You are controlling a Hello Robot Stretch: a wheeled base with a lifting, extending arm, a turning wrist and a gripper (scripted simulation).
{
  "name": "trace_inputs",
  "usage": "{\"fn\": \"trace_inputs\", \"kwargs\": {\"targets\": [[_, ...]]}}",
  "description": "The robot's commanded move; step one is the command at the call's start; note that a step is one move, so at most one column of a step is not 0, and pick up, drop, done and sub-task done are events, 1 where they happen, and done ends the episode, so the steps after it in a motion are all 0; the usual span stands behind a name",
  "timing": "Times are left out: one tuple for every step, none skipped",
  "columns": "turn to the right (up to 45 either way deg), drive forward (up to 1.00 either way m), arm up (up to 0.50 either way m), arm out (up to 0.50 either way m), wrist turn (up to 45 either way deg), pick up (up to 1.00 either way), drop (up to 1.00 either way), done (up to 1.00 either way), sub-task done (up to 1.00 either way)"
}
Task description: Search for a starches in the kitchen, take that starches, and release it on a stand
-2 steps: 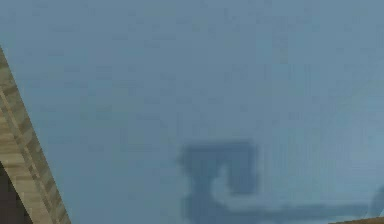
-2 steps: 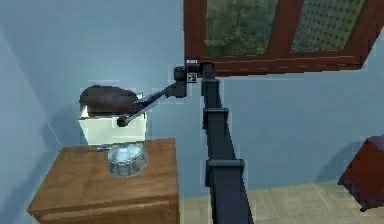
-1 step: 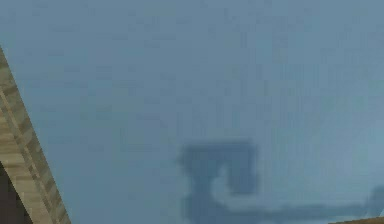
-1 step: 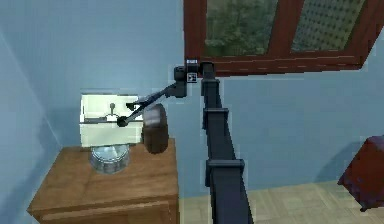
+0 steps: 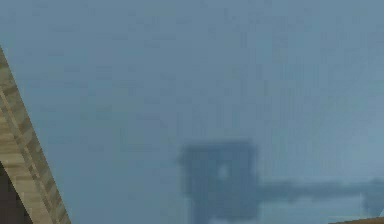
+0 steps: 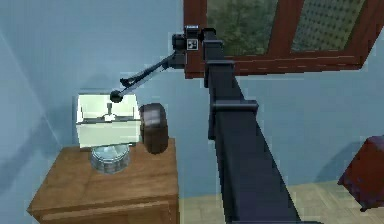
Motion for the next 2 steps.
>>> {"fn": "trace_inputs", "kwargs": {"targets": [[0.0, 0.0, 0.0, -0.08, 0.0, 0.0, 0.0, 0.0, 0.0], [0.0, 0.0, 0.0, 0.0, 0.0, 0.0, 0.0, 1.0, 0.0]]}}
